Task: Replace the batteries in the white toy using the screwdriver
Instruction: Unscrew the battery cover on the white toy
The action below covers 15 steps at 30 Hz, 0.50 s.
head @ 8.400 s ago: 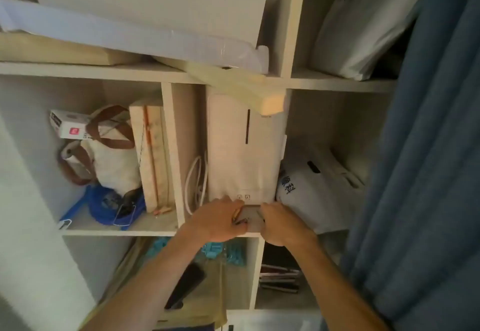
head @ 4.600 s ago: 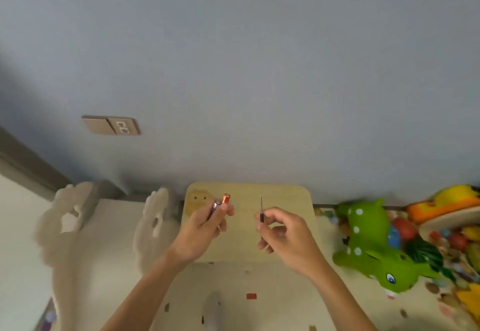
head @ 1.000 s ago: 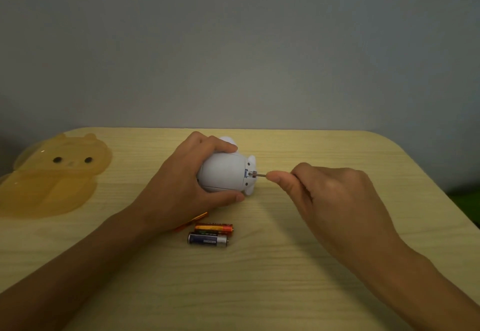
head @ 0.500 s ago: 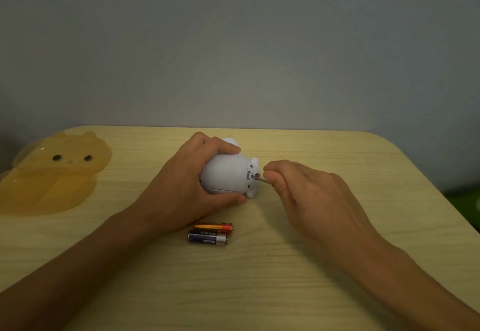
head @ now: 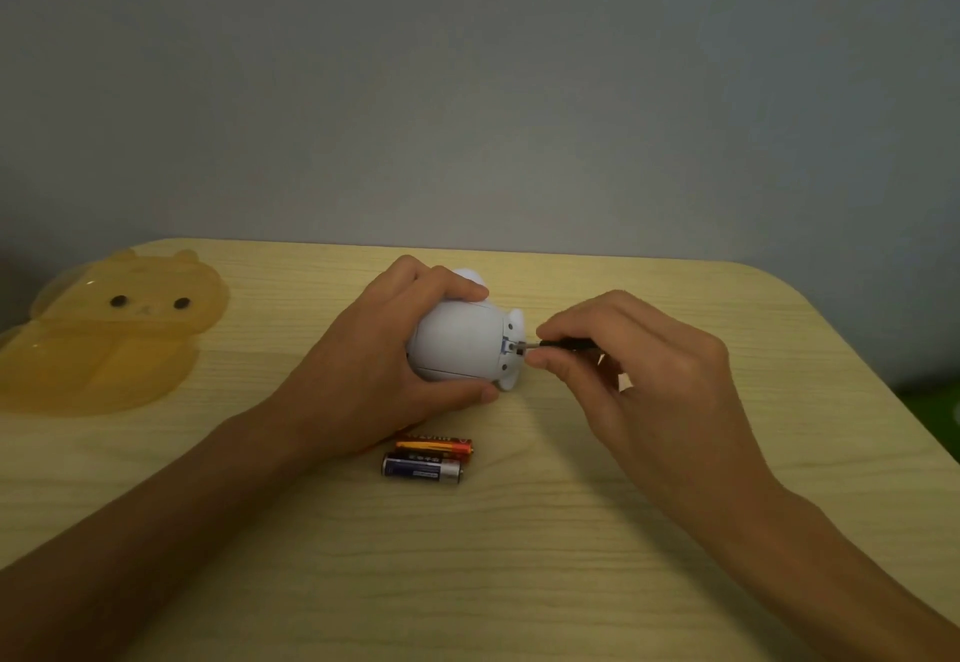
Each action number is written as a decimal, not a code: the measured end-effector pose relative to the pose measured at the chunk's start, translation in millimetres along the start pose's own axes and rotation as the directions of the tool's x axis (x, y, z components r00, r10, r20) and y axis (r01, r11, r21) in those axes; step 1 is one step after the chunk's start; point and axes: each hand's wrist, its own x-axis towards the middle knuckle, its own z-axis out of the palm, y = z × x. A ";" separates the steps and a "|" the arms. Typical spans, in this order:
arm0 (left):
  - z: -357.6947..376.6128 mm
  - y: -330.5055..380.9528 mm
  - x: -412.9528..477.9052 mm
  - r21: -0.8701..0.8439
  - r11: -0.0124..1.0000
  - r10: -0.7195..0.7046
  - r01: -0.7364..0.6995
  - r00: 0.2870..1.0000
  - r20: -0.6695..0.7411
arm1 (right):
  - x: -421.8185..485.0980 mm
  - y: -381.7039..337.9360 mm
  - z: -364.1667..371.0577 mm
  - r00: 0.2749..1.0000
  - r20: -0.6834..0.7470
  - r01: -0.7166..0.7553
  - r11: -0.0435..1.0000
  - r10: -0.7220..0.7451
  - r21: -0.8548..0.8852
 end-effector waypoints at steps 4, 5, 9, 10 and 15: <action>-0.5 -1.0 0.4 0.008 1.000 -0.002 0.002 1.000 -0.004 | 3.7 -8.5 2.9 0.999 -0.006 -0.051 0.986 0.051 -0.158; -0.9 -1.7 0.4 0.012 1.000 -0.004 0.004 1.000 -0.007 | 5.1 -10.1 2.1 0.998 0.011 -0.052 0.970 0.057 -0.237; -1.1 -3.0 0.0 0.003 1.000 -0.014 0.014 1.000 -0.012 | 10.1 -11.6 -2.7 0.997 0.030 -0.050 0.910 0.069 -0.412; -1.0 -2.9 -0.2 0.005 1.000 -0.015 0.015 1.000 -0.010 | 10.6 -10.4 -4.1 0.996 0.053 -0.044 0.921 0.070 -0.386; -0.5 -2.4 0.2 -0.001 1.000 -0.020 0.020 1.000 -0.007 | 9.3 -8.3 -18.4 0.969 0.217 -0.110 0.992 0.120 -0.058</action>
